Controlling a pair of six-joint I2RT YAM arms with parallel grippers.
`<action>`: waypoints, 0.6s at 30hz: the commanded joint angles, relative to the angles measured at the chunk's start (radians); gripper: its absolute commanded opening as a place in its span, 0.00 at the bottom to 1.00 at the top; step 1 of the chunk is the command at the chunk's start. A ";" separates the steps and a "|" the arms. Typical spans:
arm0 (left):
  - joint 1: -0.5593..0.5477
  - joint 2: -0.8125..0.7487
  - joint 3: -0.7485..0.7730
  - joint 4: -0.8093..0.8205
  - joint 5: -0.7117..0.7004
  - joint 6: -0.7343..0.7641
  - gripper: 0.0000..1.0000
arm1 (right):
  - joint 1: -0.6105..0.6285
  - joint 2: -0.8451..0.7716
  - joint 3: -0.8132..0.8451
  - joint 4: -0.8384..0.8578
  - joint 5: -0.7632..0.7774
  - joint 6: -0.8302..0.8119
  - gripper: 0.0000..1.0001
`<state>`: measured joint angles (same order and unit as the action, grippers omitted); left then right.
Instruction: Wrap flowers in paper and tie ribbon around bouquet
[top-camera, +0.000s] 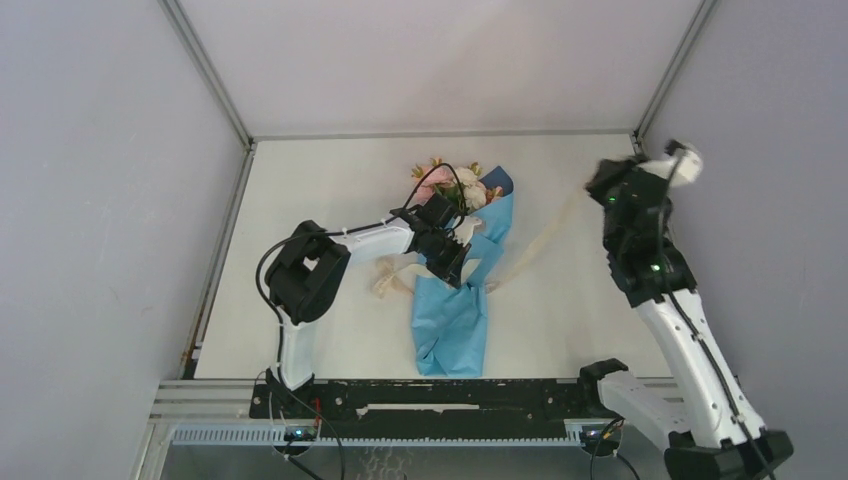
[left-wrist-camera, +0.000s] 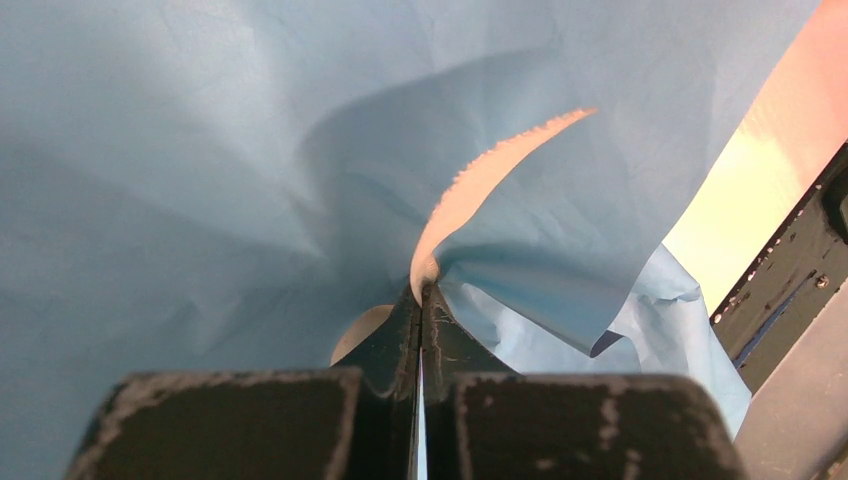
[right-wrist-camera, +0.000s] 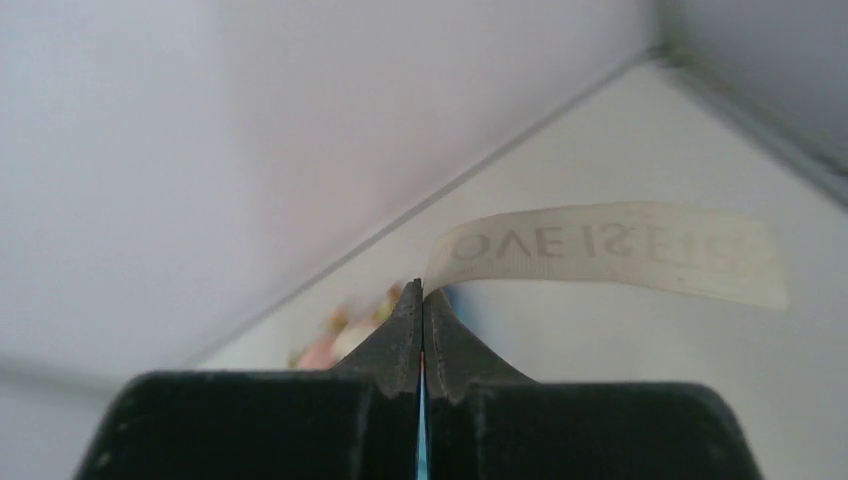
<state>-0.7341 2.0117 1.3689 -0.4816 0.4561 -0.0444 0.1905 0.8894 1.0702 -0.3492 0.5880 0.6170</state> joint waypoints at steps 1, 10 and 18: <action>-0.001 -0.046 -0.006 0.009 -0.043 0.043 0.00 | 0.156 0.147 0.011 0.186 -0.475 -0.247 0.00; -0.002 -0.122 -0.092 0.048 -0.070 0.113 0.00 | 0.124 0.521 0.003 0.411 -1.064 -0.162 0.00; -0.013 -0.174 -0.148 0.070 -0.051 0.151 0.00 | 0.141 0.910 0.027 0.548 -1.302 -0.034 0.00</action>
<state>-0.7368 1.9240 1.2663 -0.4213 0.4126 0.0460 0.3168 1.6905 1.0733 0.0963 -0.5621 0.5194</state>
